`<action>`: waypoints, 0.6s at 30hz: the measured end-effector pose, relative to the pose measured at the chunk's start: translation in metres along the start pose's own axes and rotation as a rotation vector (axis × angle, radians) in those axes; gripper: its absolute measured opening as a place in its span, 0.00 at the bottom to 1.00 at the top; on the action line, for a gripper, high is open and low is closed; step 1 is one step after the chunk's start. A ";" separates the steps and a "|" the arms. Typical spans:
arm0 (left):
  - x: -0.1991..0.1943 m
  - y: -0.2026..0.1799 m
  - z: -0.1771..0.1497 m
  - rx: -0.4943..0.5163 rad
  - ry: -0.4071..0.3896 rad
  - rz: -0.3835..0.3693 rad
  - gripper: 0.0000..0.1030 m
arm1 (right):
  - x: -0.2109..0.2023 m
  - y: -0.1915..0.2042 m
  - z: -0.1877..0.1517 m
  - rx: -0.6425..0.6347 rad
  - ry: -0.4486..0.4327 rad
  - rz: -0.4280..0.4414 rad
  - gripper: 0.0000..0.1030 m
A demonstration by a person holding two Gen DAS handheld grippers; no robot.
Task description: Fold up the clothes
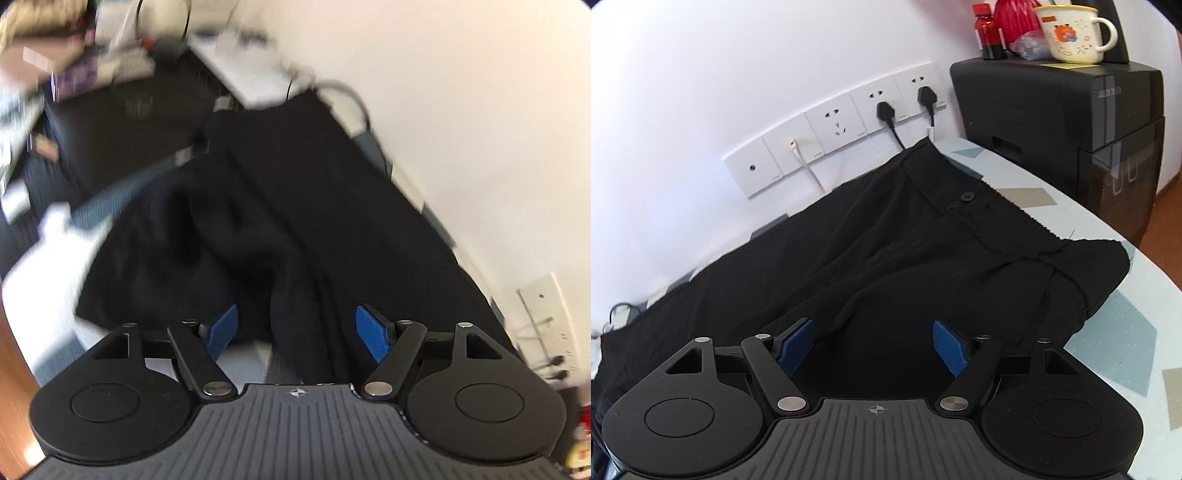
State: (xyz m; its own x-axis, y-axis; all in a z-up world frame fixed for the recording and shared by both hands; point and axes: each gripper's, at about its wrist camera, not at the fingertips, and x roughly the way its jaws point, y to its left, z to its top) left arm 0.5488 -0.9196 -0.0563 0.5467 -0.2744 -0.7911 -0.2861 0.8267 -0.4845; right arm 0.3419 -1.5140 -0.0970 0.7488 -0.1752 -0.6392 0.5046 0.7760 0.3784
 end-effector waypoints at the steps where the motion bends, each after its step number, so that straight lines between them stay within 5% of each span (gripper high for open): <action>1: 0.002 0.004 -0.001 -0.014 0.022 -0.022 0.70 | 0.001 0.001 -0.002 -0.005 0.009 -0.005 0.67; 7: 0.023 0.015 -0.033 -0.076 0.125 -0.195 0.69 | 0.011 0.005 -0.013 -0.016 0.061 -0.038 0.67; 12: 0.043 -0.008 -0.051 0.068 0.103 -0.161 0.41 | 0.016 0.017 -0.015 -0.053 0.076 -0.031 0.67; 18: 0.057 -0.014 -0.049 0.064 0.059 -0.135 0.39 | 0.013 0.020 -0.018 -0.034 0.097 -0.009 0.67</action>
State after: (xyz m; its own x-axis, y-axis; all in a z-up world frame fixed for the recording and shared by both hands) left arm 0.5452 -0.9708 -0.1135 0.5288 -0.4118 -0.7422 -0.1614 0.8097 -0.5642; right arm 0.3541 -1.4895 -0.1095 0.6981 -0.1243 -0.7052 0.4954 0.7950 0.3502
